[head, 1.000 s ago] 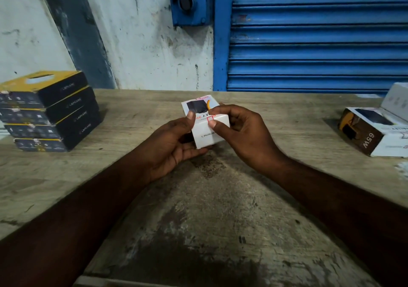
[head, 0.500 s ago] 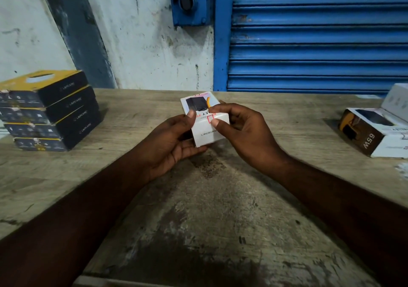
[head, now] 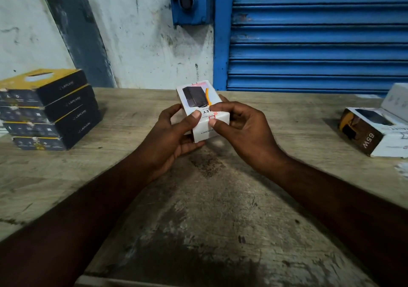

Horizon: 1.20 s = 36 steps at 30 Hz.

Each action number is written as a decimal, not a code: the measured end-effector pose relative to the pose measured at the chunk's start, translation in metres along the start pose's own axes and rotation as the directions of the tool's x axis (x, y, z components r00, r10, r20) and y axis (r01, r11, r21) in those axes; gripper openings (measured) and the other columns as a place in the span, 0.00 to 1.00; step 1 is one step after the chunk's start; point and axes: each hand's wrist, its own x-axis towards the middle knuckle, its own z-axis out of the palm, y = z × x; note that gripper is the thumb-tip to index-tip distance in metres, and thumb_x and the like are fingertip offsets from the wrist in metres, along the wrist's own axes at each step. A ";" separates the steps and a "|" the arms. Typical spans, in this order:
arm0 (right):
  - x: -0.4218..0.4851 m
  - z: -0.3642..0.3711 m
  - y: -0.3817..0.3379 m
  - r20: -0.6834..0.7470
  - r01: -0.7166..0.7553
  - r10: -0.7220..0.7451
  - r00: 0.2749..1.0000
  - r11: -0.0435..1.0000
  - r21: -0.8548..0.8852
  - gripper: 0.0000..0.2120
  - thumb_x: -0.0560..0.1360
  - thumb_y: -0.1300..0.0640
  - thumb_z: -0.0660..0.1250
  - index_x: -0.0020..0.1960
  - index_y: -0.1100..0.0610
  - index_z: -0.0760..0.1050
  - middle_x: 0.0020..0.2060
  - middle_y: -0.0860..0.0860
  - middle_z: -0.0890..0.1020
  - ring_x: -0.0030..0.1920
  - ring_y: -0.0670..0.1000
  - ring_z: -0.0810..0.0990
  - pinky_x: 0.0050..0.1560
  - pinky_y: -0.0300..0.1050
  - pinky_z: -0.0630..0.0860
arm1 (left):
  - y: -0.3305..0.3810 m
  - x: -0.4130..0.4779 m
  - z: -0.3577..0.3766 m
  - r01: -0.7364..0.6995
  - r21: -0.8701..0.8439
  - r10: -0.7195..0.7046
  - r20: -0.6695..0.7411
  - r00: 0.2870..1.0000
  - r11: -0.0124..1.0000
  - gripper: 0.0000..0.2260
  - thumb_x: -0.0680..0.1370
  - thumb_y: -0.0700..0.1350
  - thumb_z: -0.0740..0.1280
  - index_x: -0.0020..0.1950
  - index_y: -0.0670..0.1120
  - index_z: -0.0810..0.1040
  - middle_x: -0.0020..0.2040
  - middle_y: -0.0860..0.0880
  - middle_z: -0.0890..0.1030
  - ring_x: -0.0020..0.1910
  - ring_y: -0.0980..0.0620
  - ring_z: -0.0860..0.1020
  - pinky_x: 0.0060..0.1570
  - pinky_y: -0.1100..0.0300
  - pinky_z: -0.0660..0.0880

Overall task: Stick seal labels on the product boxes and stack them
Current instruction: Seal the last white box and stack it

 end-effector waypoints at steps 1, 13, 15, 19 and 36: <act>0.000 0.000 0.000 -0.004 0.000 0.000 1.000 1.000 0.013 0.11 0.75 0.69 0.72 0.56 0.62 0.82 0.58 0.51 0.84 0.54 0.44 0.84 0.53 0.39 0.80 | 0.000 0.000 0.001 -0.016 0.002 0.016 -0.011 1.000 1.000 0.33 0.71 0.49 0.73 0.74 0.49 0.66 0.58 0.47 0.84 0.53 0.45 0.85 0.52 0.47 0.83; 0.001 0.006 -0.002 0.000 -0.144 0.152 0.988 0.935 0.325 0.12 0.72 0.70 0.72 0.51 0.57 0.81 0.52 0.55 0.85 0.52 0.49 0.84 0.53 0.42 0.80 | -0.005 0.000 0.003 -0.163 0.097 0.167 -0.035 0.985 0.982 0.36 0.69 0.49 0.74 0.74 0.54 0.62 0.60 0.44 0.83 0.56 0.47 0.84 0.56 0.44 0.81; 0.000 0.008 -0.007 0.016 -0.236 0.257 0.966 0.857 0.457 0.14 0.73 0.75 0.68 0.49 0.58 0.80 0.47 0.54 0.87 0.46 0.48 0.85 0.45 0.39 0.80 | -0.006 0.000 0.003 -0.191 0.136 0.197 -0.036 0.980 0.972 0.38 0.68 0.50 0.75 0.74 0.55 0.62 0.61 0.43 0.82 0.57 0.47 0.83 0.55 0.44 0.81; 0.001 0.006 -0.015 0.014 -0.334 0.394 0.919 0.758 0.560 0.18 0.70 0.79 0.64 0.47 0.57 0.78 0.44 0.54 0.86 0.43 0.51 0.85 0.45 0.43 0.80 | -0.009 0.001 0.001 -0.222 0.169 0.229 -0.022 0.973 0.960 0.36 0.69 0.48 0.78 0.72 0.57 0.63 0.60 0.45 0.81 0.58 0.48 0.83 0.53 0.46 0.82; 0.006 0.005 -0.013 -0.050 -0.321 0.399 0.916 0.801 0.505 0.15 0.75 0.71 0.66 0.60 0.59 0.76 0.50 0.58 0.84 0.45 0.49 0.83 0.48 0.47 0.80 | -0.005 -0.004 0.009 -0.238 0.200 0.242 0.004 0.970 0.951 0.38 0.67 0.49 0.74 0.73 0.56 0.61 0.61 0.47 0.80 0.59 0.50 0.82 0.52 0.49 0.83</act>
